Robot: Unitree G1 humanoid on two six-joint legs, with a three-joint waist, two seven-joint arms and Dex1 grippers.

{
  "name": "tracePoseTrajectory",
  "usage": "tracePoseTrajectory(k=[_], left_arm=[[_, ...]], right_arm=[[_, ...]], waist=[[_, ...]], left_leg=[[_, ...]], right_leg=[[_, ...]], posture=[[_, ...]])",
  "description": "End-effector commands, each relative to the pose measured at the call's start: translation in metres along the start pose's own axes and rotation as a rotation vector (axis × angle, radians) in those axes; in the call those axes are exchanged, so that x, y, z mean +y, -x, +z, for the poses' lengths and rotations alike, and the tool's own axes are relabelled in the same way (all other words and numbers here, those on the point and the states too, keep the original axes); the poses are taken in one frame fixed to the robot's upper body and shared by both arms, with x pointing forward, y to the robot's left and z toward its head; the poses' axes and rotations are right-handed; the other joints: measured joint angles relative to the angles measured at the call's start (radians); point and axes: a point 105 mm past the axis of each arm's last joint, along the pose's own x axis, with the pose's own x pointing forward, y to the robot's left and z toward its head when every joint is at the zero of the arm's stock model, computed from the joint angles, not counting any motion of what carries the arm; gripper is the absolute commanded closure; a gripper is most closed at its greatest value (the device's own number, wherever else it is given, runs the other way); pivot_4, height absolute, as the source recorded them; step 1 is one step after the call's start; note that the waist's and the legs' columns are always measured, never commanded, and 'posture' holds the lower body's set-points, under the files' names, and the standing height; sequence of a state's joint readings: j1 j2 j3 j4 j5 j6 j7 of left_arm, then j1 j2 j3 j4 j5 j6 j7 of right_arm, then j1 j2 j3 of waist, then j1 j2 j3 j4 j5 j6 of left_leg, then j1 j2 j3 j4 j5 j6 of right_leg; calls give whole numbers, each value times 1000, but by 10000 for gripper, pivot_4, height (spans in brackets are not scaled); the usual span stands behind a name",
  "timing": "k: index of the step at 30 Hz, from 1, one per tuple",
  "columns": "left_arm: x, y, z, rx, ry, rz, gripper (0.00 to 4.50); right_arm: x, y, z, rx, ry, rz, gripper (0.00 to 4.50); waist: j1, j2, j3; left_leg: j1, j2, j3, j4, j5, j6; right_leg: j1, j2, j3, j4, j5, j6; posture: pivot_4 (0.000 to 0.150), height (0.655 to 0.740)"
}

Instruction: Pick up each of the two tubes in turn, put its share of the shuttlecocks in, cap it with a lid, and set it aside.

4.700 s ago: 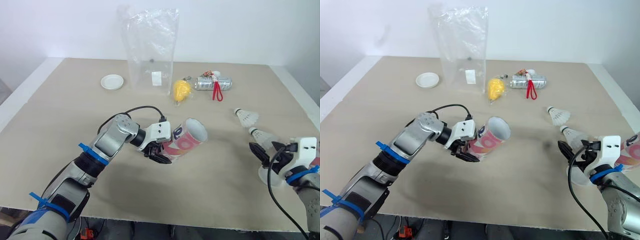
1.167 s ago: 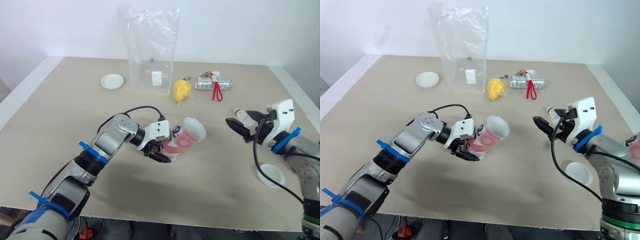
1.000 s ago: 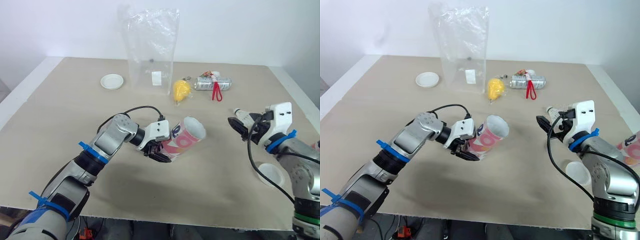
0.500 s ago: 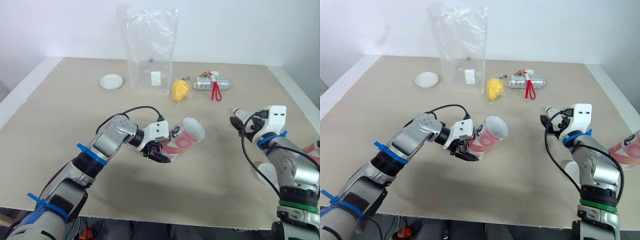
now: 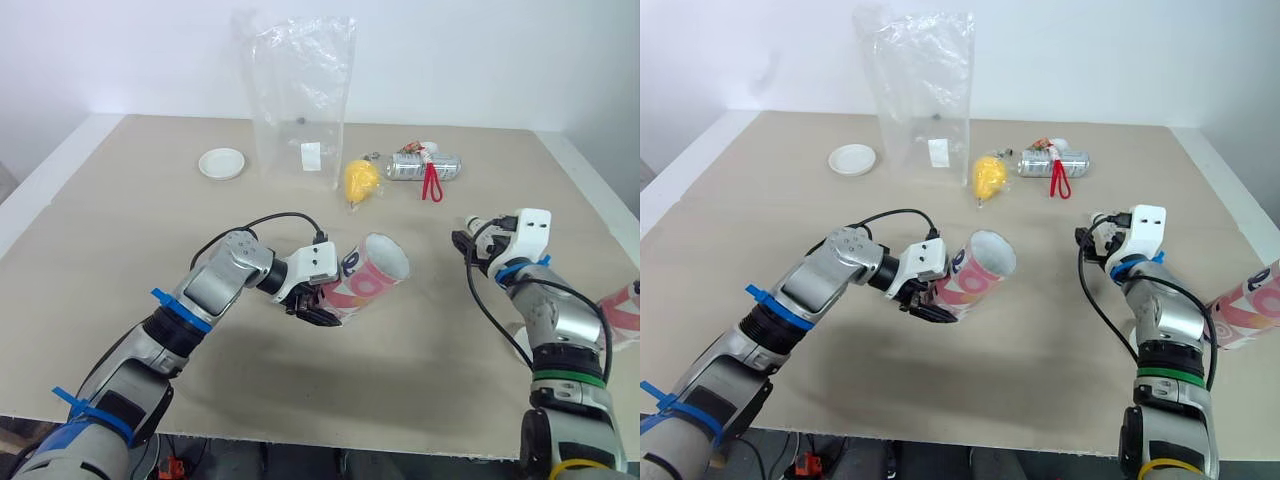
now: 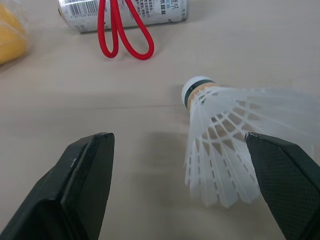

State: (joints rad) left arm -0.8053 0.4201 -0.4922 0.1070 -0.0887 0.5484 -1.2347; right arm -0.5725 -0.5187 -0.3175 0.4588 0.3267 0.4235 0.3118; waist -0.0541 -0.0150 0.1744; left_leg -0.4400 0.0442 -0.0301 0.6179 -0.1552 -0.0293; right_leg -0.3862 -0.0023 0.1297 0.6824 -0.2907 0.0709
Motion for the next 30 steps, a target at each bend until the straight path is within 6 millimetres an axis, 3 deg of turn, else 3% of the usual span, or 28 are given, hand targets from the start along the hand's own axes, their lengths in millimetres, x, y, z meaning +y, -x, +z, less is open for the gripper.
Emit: tracePoseTrajectory(k=[1,6,7,9,17,18,26,30], left_arm=[[0,3,-7,22,16,12,15337],[1,2,-7,24,14,16,15337],[1,2,-7,23,14,16,15337],[1,2,-7,23,15,17,15337],[0,3,-10,25,26,27,15337],[0,3,-10,25,27,28,15337],[1,3,-11,26,31,30,15337],[1,3,-9,22,28,30,15337]], right_arm=[[-1,-5,19,-73,-10,-13,461],[-3,-11,19,-80,-8,-29,461],[-4,-12,19,-82,-9,-31,2701],[-6,-14,21,-88,-22,-49,9105],[-8,-19,23,-104,-37,-76,43161],[-8,-19,23,-106,-36,-76,44760],[-2,-18,30,-127,58,-40,44760],[13,-1,51,-181,202,65,44760]], waist=[[0,0,0],[-2,0,0],[-3,0,0],[-3,0,0],[-3,0,0],[-3,0,0],[-10,0,0],[-12,1,0]], left_leg=[[0,0,0,0,0,0],[0,0,0,0,0,0],[0,0,0,0,0,0],[0,0,0,0,0,0],[0,0,0,0,0,0],[0,0,0,0,0,0],[0,0,0,0,0,0],[0,0,0,0,0,0]], right_leg=[[0,0,0,0,0,0],[0,0,0,0,0,0],[0,0,0,0,0,0],[0,0,0,0,0,0],[0,0,0,0,0,0],[0,0,0,0,0,0],[0,0,0,0,0,0],[0,0,0,0,0,0]], posture=[[1500,7400],[1500,7400],[1500,7400],[1500,7400],[1500,7400],[1500,7400],[1500,7400],[1500,7400]])
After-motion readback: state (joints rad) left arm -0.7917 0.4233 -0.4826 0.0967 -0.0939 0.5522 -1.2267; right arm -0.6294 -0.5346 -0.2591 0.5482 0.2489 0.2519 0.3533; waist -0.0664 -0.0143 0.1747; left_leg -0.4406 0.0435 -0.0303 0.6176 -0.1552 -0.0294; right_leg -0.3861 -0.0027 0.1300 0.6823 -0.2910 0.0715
